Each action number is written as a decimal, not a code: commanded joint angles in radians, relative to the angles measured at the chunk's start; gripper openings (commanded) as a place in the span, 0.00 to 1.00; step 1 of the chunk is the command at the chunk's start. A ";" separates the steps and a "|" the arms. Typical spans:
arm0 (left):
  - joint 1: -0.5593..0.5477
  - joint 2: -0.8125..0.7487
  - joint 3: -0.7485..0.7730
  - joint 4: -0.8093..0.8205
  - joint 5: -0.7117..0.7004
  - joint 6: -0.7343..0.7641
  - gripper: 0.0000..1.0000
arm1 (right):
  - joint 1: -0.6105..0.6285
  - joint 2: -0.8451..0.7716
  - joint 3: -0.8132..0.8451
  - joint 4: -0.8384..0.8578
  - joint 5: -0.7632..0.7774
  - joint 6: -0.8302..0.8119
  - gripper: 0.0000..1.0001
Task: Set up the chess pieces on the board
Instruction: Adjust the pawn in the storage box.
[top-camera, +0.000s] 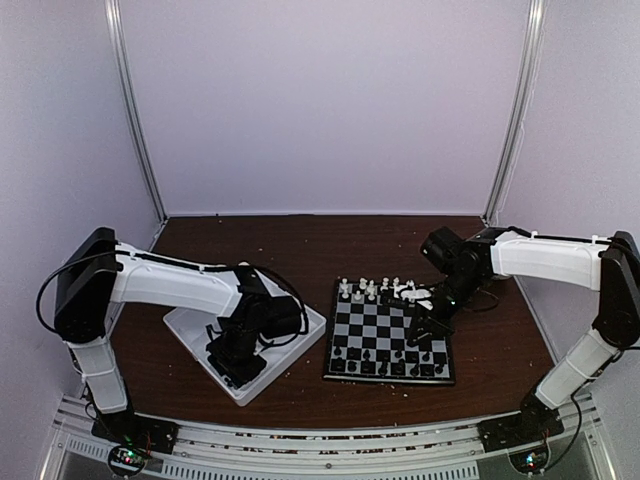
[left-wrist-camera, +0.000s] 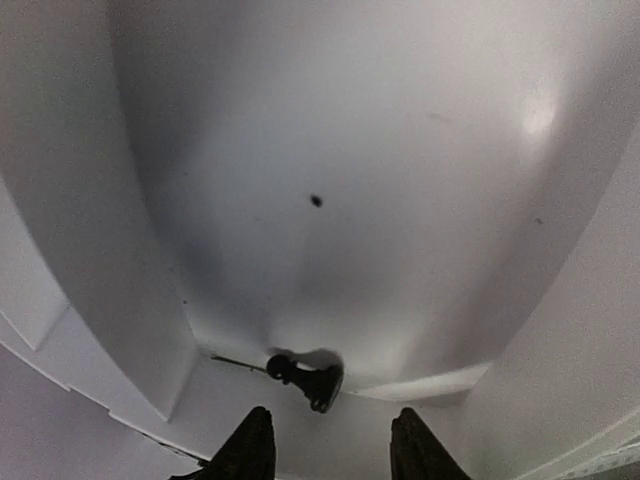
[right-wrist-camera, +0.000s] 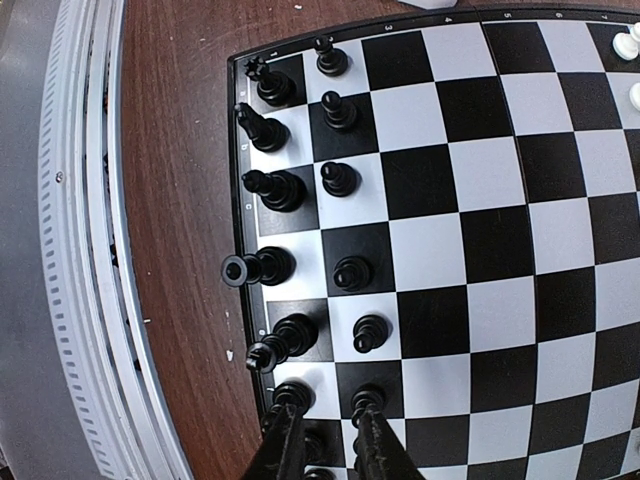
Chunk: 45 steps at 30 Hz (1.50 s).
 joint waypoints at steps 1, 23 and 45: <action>-0.032 0.067 0.017 -0.055 0.010 0.129 0.41 | -0.007 0.007 -0.006 -0.013 -0.004 -0.014 0.21; -0.006 0.229 0.174 -0.153 -0.242 0.267 0.21 | -0.008 0.003 -0.006 -0.016 -0.002 -0.009 0.21; 0.007 -0.197 0.022 0.094 -0.065 -0.346 0.34 | -0.008 0.004 -0.002 -0.029 -0.016 -0.015 0.20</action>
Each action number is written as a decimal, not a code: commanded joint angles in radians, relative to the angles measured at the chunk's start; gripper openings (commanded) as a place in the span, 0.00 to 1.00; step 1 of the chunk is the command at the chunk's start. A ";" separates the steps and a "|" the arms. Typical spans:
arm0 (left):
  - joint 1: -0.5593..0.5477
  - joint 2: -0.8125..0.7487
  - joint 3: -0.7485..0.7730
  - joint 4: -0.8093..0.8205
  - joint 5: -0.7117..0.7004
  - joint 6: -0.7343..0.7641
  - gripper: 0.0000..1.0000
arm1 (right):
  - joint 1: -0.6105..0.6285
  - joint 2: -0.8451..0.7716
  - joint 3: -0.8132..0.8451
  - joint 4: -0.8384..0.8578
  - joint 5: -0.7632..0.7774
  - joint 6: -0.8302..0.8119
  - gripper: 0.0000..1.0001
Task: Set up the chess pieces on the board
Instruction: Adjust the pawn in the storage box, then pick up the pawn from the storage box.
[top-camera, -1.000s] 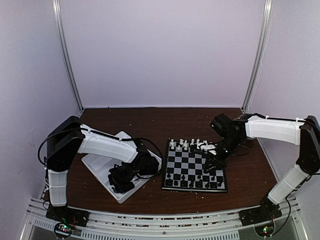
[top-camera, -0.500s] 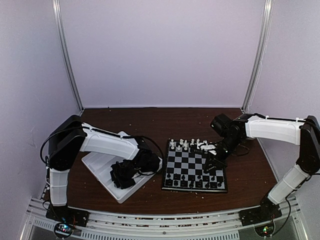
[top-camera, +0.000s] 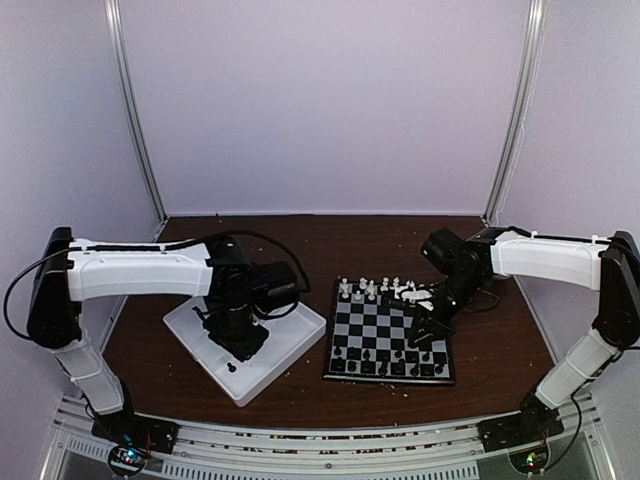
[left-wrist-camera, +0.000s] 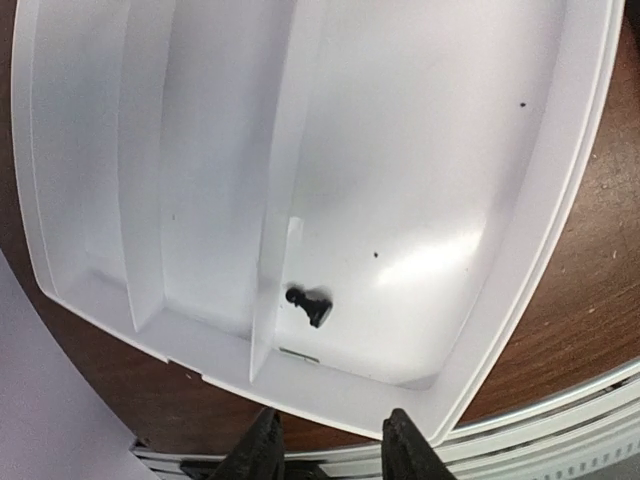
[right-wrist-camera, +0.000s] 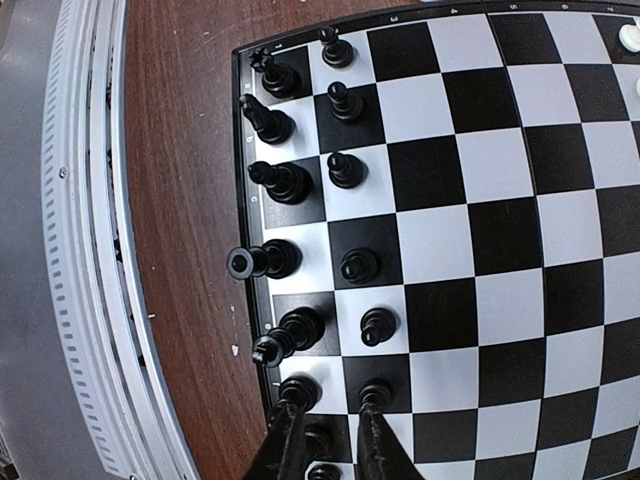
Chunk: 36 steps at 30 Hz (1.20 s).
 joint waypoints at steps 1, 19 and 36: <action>0.017 -0.093 -0.129 0.155 0.067 -0.334 0.34 | -0.008 0.004 -0.001 -0.014 -0.020 -0.018 0.20; 0.169 -0.135 -0.328 0.358 0.237 -0.656 0.33 | -0.008 -0.026 -0.014 -0.025 -0.034 -0.042 0.21; 0.199 -0.164 -0.402 0.380 0.232 -0.748 0.31 | -0.017 -0.012 -0.011 -0.033 -0.044 -0.050 0.21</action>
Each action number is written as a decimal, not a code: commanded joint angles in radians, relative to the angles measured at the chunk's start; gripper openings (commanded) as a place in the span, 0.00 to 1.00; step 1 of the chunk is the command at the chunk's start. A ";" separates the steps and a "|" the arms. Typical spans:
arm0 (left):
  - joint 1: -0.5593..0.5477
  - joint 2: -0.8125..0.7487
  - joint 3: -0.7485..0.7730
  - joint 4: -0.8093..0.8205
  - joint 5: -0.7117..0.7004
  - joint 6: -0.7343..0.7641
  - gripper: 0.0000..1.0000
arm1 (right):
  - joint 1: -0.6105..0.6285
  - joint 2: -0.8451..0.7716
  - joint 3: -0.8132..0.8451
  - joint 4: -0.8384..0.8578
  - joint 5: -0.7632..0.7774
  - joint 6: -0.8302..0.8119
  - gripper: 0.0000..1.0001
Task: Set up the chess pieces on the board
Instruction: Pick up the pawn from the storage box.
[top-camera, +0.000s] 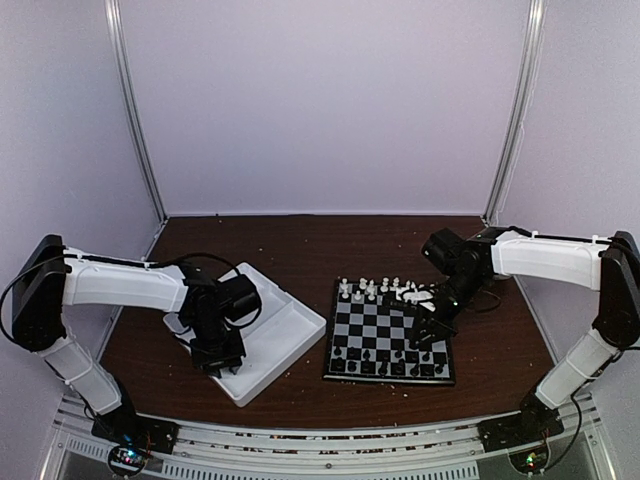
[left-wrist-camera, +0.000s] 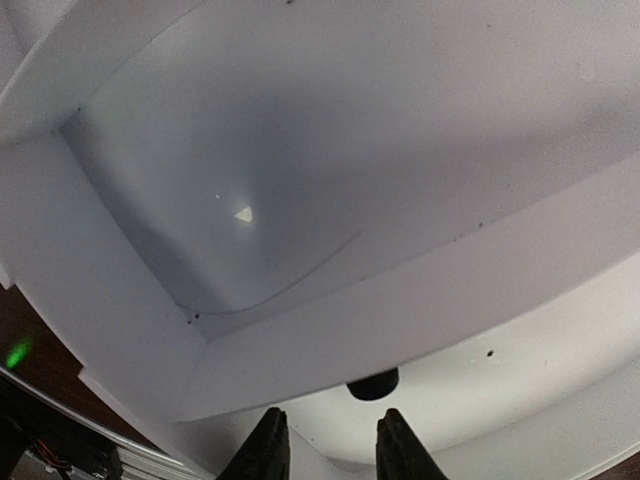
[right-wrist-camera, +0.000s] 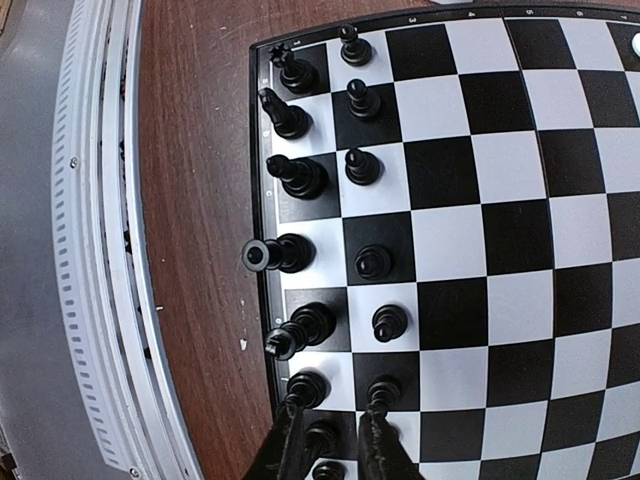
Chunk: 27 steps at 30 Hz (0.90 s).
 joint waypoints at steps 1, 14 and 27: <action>0.017 -0.027 -0.005 0.038 -0.011 -0.029 0.31 | -0.010 -0.011 -0.010 -0.012 -0.023 -0.009 0.21; 0.039 -0.005 -0.009 0.097 0.000 -0.023 0.34 | -0.016 -0.015 -0.015 -0.013 -0.023 -0.011 0.21; 0.062 0.029 -0.050 0.154 0.032 -0.019 0.30 | -0.031 -0.021 -0.020 -0.015 -0.025 -0.015 0.21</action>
